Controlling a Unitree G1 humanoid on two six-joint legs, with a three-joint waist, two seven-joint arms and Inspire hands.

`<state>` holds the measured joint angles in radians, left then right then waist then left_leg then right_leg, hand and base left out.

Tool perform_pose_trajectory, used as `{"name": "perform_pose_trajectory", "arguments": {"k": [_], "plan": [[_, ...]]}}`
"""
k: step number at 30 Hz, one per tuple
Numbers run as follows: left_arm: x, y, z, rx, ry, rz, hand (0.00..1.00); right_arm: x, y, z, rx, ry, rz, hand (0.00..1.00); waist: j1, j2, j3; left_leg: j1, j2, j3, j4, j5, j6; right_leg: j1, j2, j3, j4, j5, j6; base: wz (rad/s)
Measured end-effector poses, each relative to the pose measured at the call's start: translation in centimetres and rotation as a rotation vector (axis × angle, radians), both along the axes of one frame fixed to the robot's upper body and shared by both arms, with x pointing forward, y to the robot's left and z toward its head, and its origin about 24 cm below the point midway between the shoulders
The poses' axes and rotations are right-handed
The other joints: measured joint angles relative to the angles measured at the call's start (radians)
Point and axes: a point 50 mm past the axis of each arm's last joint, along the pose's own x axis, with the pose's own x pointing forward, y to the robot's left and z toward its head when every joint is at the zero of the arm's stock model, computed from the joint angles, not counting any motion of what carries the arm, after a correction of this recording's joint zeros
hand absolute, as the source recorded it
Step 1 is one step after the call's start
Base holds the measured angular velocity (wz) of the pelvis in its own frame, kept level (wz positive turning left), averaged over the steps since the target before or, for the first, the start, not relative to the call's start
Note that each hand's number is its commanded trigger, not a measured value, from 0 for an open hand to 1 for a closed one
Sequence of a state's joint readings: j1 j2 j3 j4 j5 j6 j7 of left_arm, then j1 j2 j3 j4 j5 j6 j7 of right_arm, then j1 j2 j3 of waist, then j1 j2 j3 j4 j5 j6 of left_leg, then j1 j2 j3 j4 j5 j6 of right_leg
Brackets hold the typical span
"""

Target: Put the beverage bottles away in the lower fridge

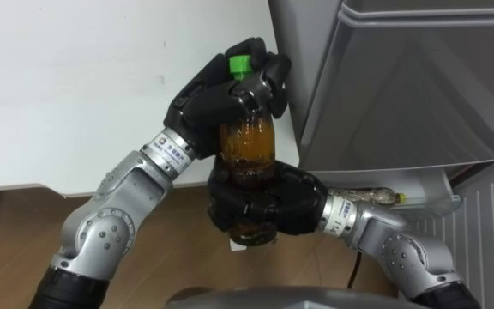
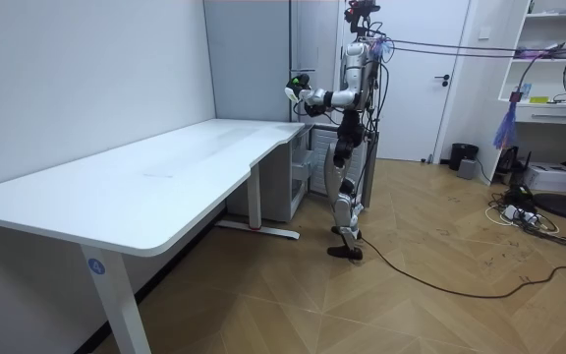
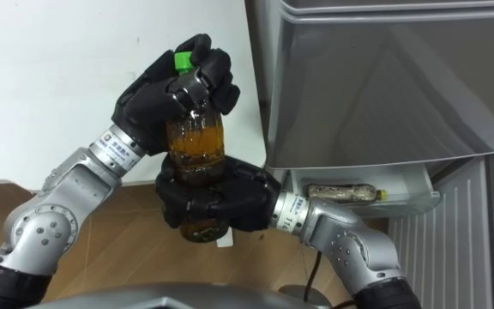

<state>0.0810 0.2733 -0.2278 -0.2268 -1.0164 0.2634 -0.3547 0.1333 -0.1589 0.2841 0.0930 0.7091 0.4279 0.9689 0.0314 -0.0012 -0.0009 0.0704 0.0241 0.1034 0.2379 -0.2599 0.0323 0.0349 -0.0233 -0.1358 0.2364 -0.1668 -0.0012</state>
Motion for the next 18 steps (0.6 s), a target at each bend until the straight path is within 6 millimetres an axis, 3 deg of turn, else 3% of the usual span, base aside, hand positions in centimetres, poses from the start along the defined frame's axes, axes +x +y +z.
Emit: {"name": "perform_pose_trajectory", "arguments": {"k": [18], "plan": [[-0.04, -0.05, -0.01, -0.013, 0.006, -0.002, 0.0, -0.06, 0.07, 0.04, 0.007, -0.006, -0.006, 1.0, 0.003, -0.001, 0.0011, 0.004, 0.0, 0.001, -0.002, 0.0, 0.0, 0.001, 0.001, -0.001, -0.001, 0.0, 0.0, 0.0]]}}
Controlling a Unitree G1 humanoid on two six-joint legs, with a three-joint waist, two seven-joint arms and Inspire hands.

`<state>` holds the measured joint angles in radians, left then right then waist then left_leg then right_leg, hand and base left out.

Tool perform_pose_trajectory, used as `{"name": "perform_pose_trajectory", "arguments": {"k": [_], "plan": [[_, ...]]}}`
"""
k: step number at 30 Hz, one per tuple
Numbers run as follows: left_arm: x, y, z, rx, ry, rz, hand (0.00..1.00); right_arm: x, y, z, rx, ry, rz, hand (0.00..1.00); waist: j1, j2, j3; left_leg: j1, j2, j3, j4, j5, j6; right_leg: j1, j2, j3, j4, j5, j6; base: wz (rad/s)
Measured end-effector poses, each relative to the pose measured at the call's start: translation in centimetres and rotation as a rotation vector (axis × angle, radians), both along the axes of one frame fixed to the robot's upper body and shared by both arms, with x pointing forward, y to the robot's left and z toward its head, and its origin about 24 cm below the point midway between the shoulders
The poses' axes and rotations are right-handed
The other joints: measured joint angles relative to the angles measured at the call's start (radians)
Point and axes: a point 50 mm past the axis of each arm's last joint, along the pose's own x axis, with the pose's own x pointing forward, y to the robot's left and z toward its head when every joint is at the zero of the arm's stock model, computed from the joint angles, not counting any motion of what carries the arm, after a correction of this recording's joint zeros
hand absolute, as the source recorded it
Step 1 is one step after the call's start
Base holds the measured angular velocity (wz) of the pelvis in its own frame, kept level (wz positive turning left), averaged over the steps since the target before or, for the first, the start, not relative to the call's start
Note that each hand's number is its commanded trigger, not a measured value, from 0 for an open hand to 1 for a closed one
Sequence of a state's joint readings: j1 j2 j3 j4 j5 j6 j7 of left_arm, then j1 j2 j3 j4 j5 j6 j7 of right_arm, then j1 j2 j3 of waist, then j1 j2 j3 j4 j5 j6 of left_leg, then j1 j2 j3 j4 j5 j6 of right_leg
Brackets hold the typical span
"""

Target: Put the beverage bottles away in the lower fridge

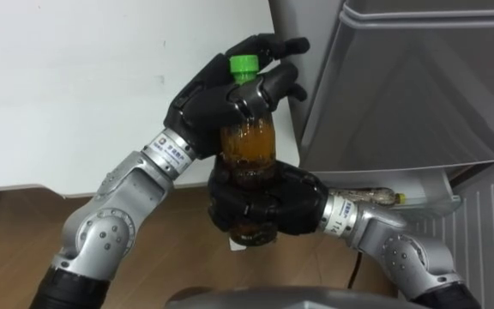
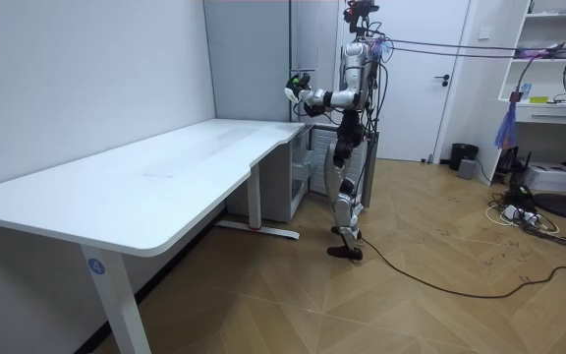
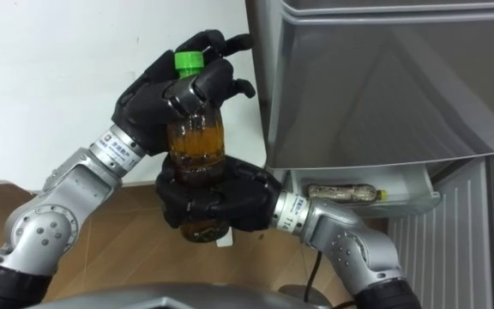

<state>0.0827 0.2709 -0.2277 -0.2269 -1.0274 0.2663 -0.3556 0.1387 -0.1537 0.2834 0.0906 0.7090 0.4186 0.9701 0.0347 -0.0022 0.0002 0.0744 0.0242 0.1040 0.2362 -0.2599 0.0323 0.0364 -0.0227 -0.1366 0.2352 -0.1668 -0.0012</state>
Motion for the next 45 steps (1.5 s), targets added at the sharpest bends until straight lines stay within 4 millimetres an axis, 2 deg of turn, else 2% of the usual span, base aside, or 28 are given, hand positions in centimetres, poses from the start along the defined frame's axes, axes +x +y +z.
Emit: {"name": "perform_pose_trajectory", "arguments": {"k": [7, 12, 15, 17, 20, 24, 27, 30, 32, 33, 35, 38, 41, 45], "plan": [[-0.1, 0.0, -0.1, 0.009, 0.009, -0.012, 0.0, -0.4, -0.2, -0.2, -0.003, 0.011, -0.009, 1.0, -0.001, 0.012, -0.0058, 0.017, -0.001, -0.001, 0.0, 0.0, 0.0, 0.021, 0.0, -0.003, -0.012, 0.0, 0.0, 0.0], [-0.1, 0.1, -0.1, 0.011, 0.009, -0.012, 0.0, -0.4, -0.2, -0.2, -0.008, 0.009, -0.008, 1.0, -0.001, 0.017, -0.0048, 0.028, 0.0, 0.0, -0.011, 0.0, 0.0, 0.031, 0.001, -0.002, -0.015, 0.0, 0.0, 0.0], [-0.1, 0.2, -0.1, 0.014, 0.004, -0.018, 0.0, -0.2, -0.6, -0.1, -0.037, -0.017, -0.013, 1.0, 0.0, 0.012, -0.0023, 0.03, 0.001, 0.001, -0.012, 0.0, -0.001, 0.031, 0.003, 0.0, -0.015, 0.0, 0.0, 0.0], [-0.1, 0.0, -0.1, 0.014, -0.013, -0.022, 0.0, 0.0, -1.0, 0.1, -0.08, -0.057, -0.019, 1.0, -0.001, 0.0, 0.0037, 0.037, 0.001, 0.001, -0.013, 0.001, -0.001, 0.032, 0.005, 0.003, -0.015, -0.001, 0.0, 0.0], [-0.2, -0.2, 0.3, 0.04, -0.058, -0.016, 0.0, 0.3, -1.8, 0.7, -0.15, -0.127, -0.049, 1.0, -0.008, -0.011, 0.0031, 0.022, 0.0, 0.001, -0.012, 0.001, -0.001, 0.026, 0.006, -0.003, -0.017, -0.001, -0.001, 0.0], [-0.1, -0.1, 0.5, 0.117, -0.114, 0.002, 0.0, 0.9, -2.6, 1.1, -0.277, -0.225, -0.096, 1.0, -0.023, -0.013, 0.0041, 0.033, 0.0, 0.0, -0.011, 0.001, -0.001, 0.034, 0.007, -0.001, -0.019, -0.001, -0.001, 0.0], [0.0, -0.1, 0.8, 0.226, -0.187, 0.039, 0.0, 1.6, -3.7, 1.7, -0.417, -0.333, -0.143, 1.0, -0.031, -0.013, 0.0058, 0.034, 0.0, 0.0, -0.005, 0.001, -0.001, 0.035, 0.007, -0.003, -0.018, -0.001, -0.001, 0.0], [0.1, 0.2, 1.1, 0.408, -0.3, 0.094, 0.0, 2.1, -4.2, 1.7, -0.558, -0.419, -0.213, 1.0, -0.04, -0.013, 0.0097, 0.053, 0.0, 0.002, -0.013, 0.001, -0.001, 0.051, 0.007, -0.003, -0.028, -0.001, -0.001, -0.04], [-0.1, 0.5, 1.1, 0.582, -0.375, 0.153, 0.0, 2.5, -5.4, 1.8, -0.746, -0.513, -0.261, 1.0, -0.058, -0.012, 0.0101, 0.056, -0.002, -0.004, -0.021, 0.001, -0.001, 0.066, 0.009, -0.006, -0.038, -0.001, -0.001, 0.08], [-0.1, 0.5, 1.3, 0.629, -0.406, 0.164, 0.0, 2.4, -5.7, 1.9, -0.786, -0.535, -0.269, 1.0, -0.058, -0.012, 0.0101, 0.056, -0.002, -0.004, -0.024, 0.001, -0.001, 0.064, 0.01, -0.006, -0.038, -0.001, -0.001, 0.0], [0.1, 1.5, 2.0, 0.853, -0.534, 0.264, 0.0, 2.2, -7.1, 2.2, -0.994, -0.622, -0.315, 1.0, -0.066, -0.007, 0.01, 0.054, -0.003, -0.003, -0.023, 0.001, -0.002, 0.062, 0.011, -0.008, -0.039, -0.001, -0.001, -0.02], [0.1, 3.6, 2.4, 1.086, -0.616, 0.411, 0.0, 2.0, -8.9, 3.0, -1.23, -0.769, -0.316, 1.0, -0.078, 0.004, 0.0091, 0.055, -0.005, -0.001, -0.025, 0.002, -0.001, 0.06, 0.01, -0.002, -0.035, -0.001, 0.0, -0.04], [-0.5, 4.6, 1.7, 1.275, -0.641, 0.465, 0.0, 2.2, -9.2, 3.6, -1.375, -0.918, -0.275, 1.0, -0.084, 0.001, 0.01, 0.052, -0.008, 0.001, -0.024, 0.007, 0.001, 0.049, 0.007, 0.001, -0.03, -0.001, 0.001, -0.03], [-0.7, 5.9, 1.0, 1.444, -0.643, 0.559, 0.0, 2.1, -9.5, 3.8, -1.449, -1.0, -0.259, 1.0, -0.085, 0.002, 0.0102, 0.048, -0.012, 0.0, -0.033, 0.011, 0.005, 0.048, 0.004, 0.003, -0.032, 0.001, 0.004, 0.03]]}}
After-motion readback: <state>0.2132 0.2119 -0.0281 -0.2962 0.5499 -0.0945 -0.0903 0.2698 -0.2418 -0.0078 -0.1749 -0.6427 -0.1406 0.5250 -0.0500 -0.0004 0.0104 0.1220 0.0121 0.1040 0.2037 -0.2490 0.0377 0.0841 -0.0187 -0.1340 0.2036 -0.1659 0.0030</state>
